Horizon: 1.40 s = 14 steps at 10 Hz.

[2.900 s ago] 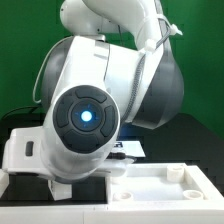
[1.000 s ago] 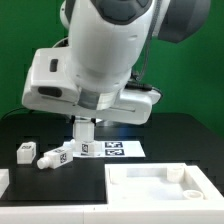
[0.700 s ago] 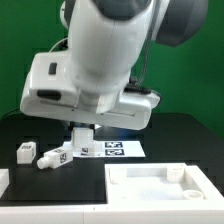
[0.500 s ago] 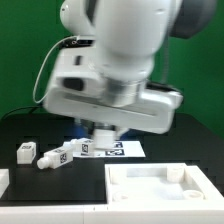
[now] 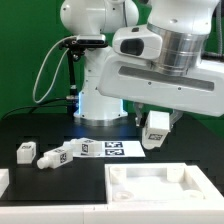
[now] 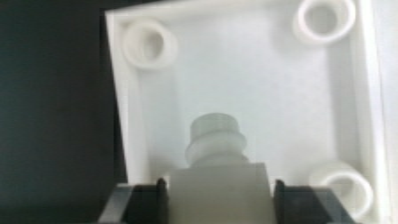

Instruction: Assemble one leg

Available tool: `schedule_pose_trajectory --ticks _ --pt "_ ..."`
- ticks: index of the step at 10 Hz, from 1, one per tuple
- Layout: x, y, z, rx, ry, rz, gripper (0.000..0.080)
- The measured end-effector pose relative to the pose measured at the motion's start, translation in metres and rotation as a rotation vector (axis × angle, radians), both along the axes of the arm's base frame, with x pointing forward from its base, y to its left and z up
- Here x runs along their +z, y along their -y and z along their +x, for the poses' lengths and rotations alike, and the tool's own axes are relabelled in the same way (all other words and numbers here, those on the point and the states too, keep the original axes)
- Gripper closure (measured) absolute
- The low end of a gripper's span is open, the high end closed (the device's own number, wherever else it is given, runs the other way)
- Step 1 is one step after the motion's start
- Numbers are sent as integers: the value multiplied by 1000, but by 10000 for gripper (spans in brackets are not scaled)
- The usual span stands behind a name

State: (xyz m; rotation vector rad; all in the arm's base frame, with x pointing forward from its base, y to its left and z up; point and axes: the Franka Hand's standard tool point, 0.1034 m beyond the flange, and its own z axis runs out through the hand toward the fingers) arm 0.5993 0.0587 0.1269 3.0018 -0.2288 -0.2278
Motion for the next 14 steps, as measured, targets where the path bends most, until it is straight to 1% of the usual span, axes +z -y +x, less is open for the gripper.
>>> schedule_pose_trajectory --ticks 1,2,3,4,5,6,7,8,9,10,11,12,13,14 --pt "0 -4 2 8 57 11 518" --pt "-4 -14 4 1 156 31 518" --pt "-13 -26 -7 4 234 51 518" --pt "-20 -37 -10 25 314 66 518" --pt "-22 -41 -8 49 365 62 518" --pt "-17 -43 -1 76 427 41 518" --pt "-19 -47 -2 84 475 53 518" --pt "-20 -54 -3 101 538 75 518" --pt "-22 -56 -3 114 586 91 518" --pt "-25 -49 -4 125 635 98 518" --pt "-27 -46 -2 138 626 91 518" --pt "-24 -46 10 171 640 83 518" --pt "-25 -47 22 208 654 73 518" --pt "-27 -47 26 224 663 68 518"
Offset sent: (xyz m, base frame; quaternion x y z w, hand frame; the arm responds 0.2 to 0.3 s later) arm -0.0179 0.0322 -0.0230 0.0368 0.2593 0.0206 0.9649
